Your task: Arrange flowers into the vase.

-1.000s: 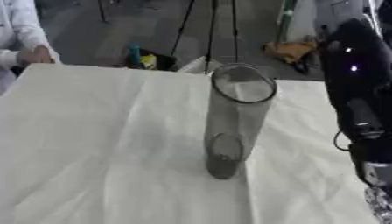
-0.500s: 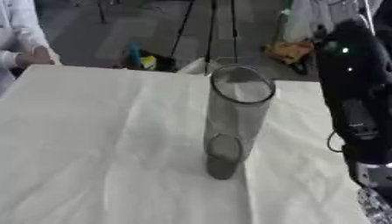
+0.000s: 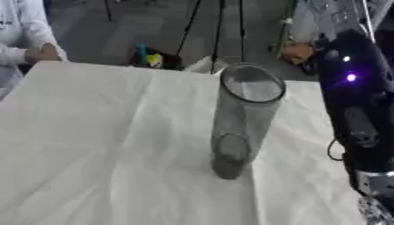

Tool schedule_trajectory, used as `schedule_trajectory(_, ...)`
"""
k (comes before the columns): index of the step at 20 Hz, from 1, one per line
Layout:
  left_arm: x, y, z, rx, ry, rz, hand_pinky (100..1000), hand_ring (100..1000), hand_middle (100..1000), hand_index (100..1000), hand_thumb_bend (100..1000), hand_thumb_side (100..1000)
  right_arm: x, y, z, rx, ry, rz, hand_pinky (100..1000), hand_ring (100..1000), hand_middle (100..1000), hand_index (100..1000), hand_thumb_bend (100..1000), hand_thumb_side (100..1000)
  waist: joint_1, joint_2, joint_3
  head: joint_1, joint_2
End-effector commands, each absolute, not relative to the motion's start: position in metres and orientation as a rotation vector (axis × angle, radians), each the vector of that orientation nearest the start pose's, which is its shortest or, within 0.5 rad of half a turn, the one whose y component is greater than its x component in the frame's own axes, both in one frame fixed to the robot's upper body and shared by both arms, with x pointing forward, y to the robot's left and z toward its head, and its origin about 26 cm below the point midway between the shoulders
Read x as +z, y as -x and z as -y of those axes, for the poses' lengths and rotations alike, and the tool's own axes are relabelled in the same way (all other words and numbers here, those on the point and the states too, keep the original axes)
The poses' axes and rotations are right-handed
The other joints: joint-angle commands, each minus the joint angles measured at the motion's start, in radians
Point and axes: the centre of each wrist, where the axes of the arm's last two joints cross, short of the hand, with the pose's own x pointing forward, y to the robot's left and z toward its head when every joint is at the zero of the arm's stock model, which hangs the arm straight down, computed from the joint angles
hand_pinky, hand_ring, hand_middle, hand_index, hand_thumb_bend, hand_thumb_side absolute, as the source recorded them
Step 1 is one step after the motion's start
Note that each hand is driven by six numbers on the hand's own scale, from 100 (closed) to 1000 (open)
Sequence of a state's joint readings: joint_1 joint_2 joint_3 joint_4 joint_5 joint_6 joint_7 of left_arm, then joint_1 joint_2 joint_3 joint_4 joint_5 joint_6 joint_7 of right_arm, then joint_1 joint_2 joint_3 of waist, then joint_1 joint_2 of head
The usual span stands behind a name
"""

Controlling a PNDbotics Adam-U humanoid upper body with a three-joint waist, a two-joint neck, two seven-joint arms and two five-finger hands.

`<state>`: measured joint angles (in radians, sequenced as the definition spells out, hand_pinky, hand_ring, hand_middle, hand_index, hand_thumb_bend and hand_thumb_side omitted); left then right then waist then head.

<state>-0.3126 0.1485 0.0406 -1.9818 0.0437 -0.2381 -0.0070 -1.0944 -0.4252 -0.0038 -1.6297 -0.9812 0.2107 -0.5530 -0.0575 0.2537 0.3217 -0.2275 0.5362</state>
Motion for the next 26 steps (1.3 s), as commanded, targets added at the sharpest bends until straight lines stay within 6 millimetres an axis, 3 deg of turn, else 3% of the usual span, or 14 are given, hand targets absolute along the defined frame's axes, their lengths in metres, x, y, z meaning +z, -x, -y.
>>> schedule_trajectory(1,0.197,-0.303,-0.238,-0.189,0.038,2.544,559,698,699,909,100,1000,0.413,-0.358,0.209,-0.292,-0.708,2.099,100,100,100,113,100,205,-0.012,-0.027,0.001,0.011,0.005)
schedule_trajectory(10,0.198,-0.303,-0.238,-0.189,0.041,2.548,558,697,697,907,100,1000,0.407,-0.347,0.202,-0.261,-0.76,2.095,100,100,100,114,100,204,-0.016,-0.025,0.004,0.023,0.005)
schedule_trajectory(14,0.199,-0.303,-0.237,-0.191,0.044,2.549,557,697,697,906,100,1000,0.407,-0.345,0.2,-0.263,-0.771,2.1,100,100,100,115,100,170,-0.018,-0.025,0.007,-0.026,-0.012)
schedule_trajectory(18,0.199,-0.303,-0.237,-0.192,0.048,2.55,557,697,697,905,100,1000,0.409,-0.343,0.199,-0.266,-0.79,2.11,100,100,100,115,100,203,-0.018,-0.025,0.013,-0.07,-0.022)
schedule_trajectory(26,0.198,-0.303,-0.236,-0.193,0.053,2.547,556,697,696,904,100,1000,0.42,-0.329,0.199,-0.359,-0.884,2.302,100,100,100,115,100,199,-0.014,-0.027,0.017,-0.098,-0.03)
